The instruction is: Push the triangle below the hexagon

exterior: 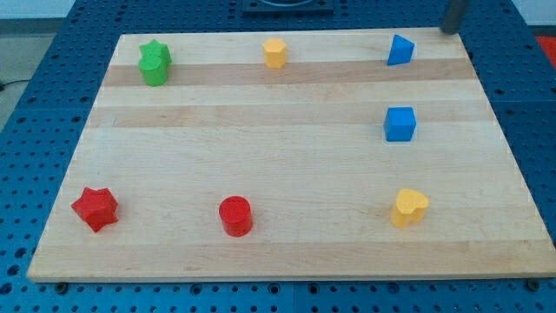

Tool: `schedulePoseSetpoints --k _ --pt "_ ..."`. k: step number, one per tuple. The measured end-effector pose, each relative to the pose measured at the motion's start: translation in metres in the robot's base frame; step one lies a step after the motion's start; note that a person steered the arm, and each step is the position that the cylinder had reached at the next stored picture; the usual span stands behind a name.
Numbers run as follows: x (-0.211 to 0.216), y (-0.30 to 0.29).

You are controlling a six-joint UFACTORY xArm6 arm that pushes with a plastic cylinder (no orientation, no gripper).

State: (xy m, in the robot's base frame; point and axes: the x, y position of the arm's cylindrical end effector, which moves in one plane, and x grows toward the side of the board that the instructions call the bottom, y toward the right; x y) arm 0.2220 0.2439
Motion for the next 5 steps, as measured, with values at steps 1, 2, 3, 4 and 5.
schedulePoseSetpoints --k 1,2,3,4,5 --pt "0.046 -0.060" --pt "0.070 -0.116" --pt "0.066 -0.098" --pt "0.057 -0.084" --pt "0.009 -0.082"
